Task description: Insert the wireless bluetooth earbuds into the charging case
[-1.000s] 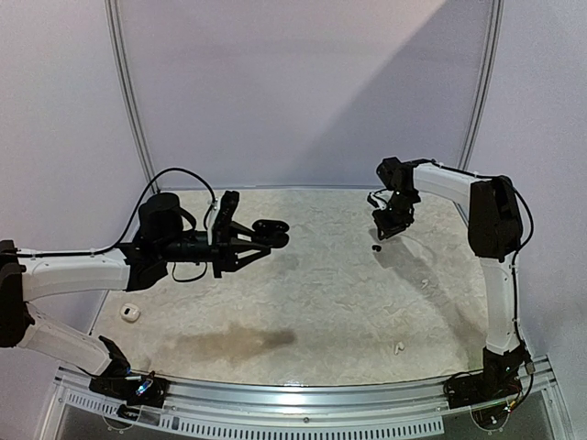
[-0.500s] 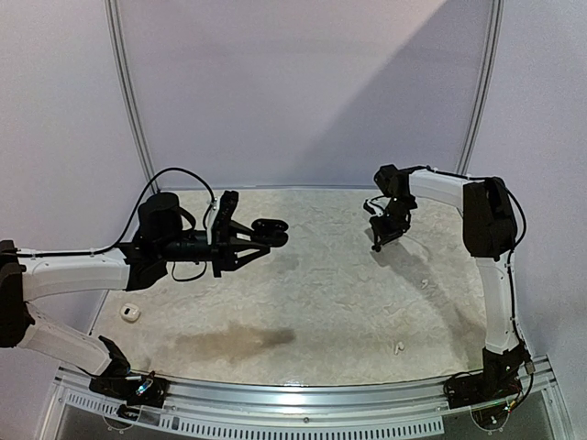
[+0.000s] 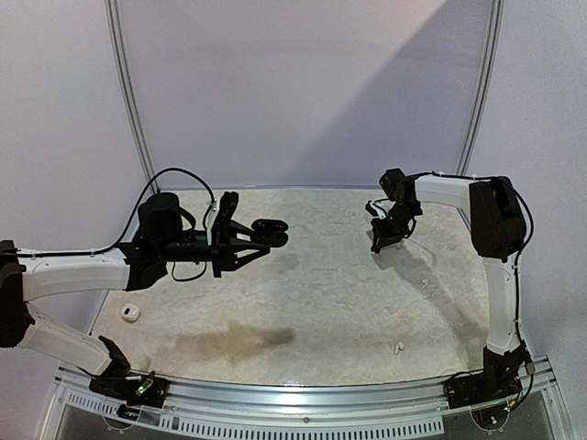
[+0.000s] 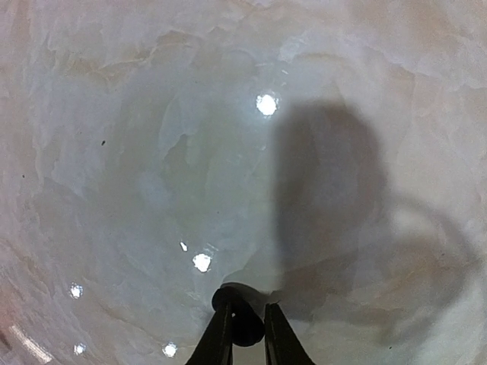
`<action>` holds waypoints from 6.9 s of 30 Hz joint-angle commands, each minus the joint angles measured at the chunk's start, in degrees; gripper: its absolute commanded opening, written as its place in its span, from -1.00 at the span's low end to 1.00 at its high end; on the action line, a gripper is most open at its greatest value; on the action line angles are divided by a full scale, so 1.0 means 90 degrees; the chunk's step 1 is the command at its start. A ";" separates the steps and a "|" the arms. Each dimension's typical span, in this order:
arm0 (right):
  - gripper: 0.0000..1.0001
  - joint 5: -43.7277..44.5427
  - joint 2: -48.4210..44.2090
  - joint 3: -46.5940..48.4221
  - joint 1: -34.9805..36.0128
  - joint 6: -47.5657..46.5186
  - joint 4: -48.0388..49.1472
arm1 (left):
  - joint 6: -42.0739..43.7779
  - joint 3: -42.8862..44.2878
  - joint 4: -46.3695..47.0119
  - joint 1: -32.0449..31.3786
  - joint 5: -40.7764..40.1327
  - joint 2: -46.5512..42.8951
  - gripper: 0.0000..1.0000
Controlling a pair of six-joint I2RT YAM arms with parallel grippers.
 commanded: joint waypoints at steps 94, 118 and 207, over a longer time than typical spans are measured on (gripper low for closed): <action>-1.00 0.0735 -0.1754 0.2287 0.4995 -0.4045 -0.1365 | 0.0960 0.0058 0.0136 -0.0180 0.0542 0.0062 -1.00; -0.51 0.0164 -0.2720 0.2433 0.4876 -0.3006 -0.0010 | 0.0404 -0.0056 -0.0260 -0.0126 -0.0026 -0.0033 -1.00; 0.98 0.2173 -0.2097 0.0188 0.2736 0.1702 0.0895 | 0.3768 0.3710 -1.2015 0.4862 -0.5694 0.2570 0.98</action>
